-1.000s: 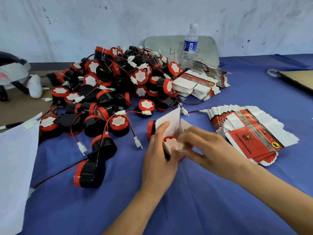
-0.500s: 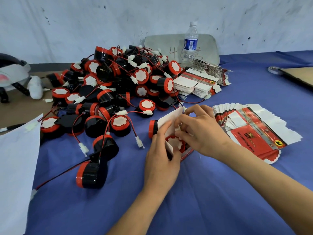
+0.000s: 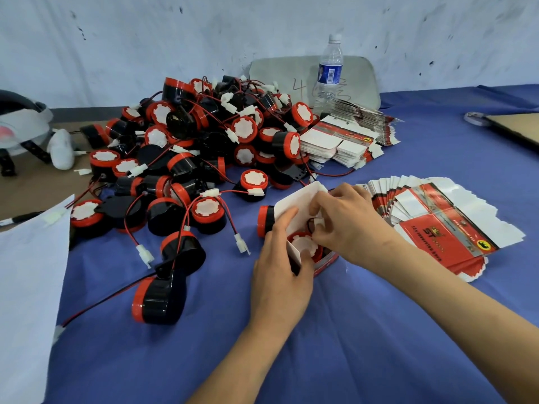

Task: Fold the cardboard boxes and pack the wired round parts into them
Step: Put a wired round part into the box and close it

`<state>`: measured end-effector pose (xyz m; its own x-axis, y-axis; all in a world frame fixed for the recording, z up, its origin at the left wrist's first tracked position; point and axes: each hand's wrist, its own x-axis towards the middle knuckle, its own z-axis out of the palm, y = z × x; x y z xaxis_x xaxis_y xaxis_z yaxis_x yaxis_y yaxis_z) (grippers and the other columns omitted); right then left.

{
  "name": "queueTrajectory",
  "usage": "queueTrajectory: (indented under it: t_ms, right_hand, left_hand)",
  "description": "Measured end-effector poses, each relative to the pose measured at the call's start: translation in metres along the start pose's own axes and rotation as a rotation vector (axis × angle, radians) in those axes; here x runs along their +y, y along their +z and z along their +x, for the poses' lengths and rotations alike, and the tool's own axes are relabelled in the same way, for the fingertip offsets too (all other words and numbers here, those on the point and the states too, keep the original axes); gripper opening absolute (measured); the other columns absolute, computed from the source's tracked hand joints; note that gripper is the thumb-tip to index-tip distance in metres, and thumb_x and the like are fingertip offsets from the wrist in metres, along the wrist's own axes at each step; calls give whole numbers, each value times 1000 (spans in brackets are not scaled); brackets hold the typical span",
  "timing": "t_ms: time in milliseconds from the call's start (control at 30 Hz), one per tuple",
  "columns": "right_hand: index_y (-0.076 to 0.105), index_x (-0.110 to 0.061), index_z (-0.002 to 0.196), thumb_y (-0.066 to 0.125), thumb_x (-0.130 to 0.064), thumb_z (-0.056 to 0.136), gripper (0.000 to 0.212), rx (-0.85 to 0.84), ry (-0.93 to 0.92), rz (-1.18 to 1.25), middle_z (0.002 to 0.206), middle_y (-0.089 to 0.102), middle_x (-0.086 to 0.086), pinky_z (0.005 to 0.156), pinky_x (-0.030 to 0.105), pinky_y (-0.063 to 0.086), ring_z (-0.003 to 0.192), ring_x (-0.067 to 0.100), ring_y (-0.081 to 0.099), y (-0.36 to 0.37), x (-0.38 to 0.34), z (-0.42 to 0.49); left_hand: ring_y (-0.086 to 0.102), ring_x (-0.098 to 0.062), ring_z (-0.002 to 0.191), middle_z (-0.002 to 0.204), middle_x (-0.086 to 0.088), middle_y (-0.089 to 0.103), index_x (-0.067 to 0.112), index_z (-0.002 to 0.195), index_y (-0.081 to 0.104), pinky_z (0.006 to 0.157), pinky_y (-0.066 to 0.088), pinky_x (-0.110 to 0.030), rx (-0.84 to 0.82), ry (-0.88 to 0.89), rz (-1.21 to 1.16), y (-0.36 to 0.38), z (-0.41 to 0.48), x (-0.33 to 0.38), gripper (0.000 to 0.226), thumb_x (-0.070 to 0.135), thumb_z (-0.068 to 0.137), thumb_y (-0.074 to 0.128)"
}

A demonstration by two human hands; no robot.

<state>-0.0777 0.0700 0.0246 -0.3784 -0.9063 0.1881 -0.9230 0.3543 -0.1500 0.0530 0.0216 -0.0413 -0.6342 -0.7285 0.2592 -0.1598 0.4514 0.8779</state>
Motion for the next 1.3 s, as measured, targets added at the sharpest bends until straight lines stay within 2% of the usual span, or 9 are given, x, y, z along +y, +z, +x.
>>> queueTrajectory:
  t_ms: [100, 200, 400, 567, 833, 933, 1100, 1200, 1300]
  right_hand:
    - [35, -17, 103, 57, -19, 86, 27, -2, 48, 131, 90, 48, 1, 91, 26, 20, 101, 19, 35, -2, -5, -2]
    - [34, -15, 96, 55, -15, 88, 22, -27, 79, 169, 94, 48, 7, 83, 26, 27, 98, 20, 33, -8, -4, -2]
    - [38, -16, 103, 44, -22, 96, 11, -69, -122, -111, 76, 37, -6, 92, 29, 26, 107, 20, 33, -3, 4, -7]
    - [55, -30, 127, 42, -22, 101, 30, -108, -177, -135, 109, 57, -9, 94, 26, 26, 114, 18, 30, 9, 10, -10]
    - [67, -36, 117, 46, -22, 99, 31, -30, -90, -22, 144, 28, -7, 101, 43, 33, 124, 27, 23, 15, 9, -20]
    - [69, -30, 113, 43, -10, 91, 39, 77, -49, 130, 152, 22, -11, 89, 38, 31, 115, 22, 37, 23, 4, -34]
    - [72, -30, 102, 26, -33, 87, 48, 165, -50, 294, 155, -13, -32, 89, 28, 17, 127, 8, 26, 36, 4, -41]
    - [76, -14, 88, 46, -17, 99, 32, 248, 0, 457, 158, 0, -28, 90, 22, 32, 118, 6, 48, 43, 9, -43]
    - [73, -3, 78, 52, -13, 97, 31, 391, -44, 397, 157, 24, -4, 88, 7, 38, 106, 17, 65, 46, 9, -42]
  left_hand:
    - [53, 4, 103, 113, 44, 46, 58, 135, 25, 82, 55, -36, -1, 1, 1, 0, -1, -1, 69, 14, 91, 56]
    - [54, 2, 110, 129, 34, 48, 58, 135, 26, 86, 55, -35, 7, 12, -18, -1, -1, 0, 68, 14, 92, 54]
    - [57, -6, 114, 137, 23, 49, 59, 134, 26, 85, 56, -38, 8, 7, -22, 0, -1, -2, 69, 13, 92, 55]
    - [57, -7, 115, 138, 21, 49, 59, 134, 26, 87, 55, -37, 19, 10, -6, 0, 0, -2, 69, 12, 92, 54]
    - [58, 5, 102, 119, 35, 53, 68, 133, 21, 75, 51, -11, 25, 0, -65, 0, 0, -3, 78, 11, 91, 55]
    - [59, 4, 102, 128, 19, 57, 67, 135, 20, 74, 48, -8, 28, -6, -81, 0, 0, -4, 79, 10, 92, 54]
    - [50, 5, 119, 141, 26, 45, 68, 134, 21, 85, 41, -3, 10, 30, -91, -1, 1, -5, 78, 13, 92, 56]
    - [38, 12, 129, 145, 33, 36, 67, 136, 22, 102, 35, -15, -37, 66, -169, 0, 1, -3, 57, 44, 91, 47]
    - [21, 8, 141, 148, 38, 27, 56, 141, 26, 114, 23, -28, -71, 63, -340, 1, 0, -4, 50, 50, 92, 30]
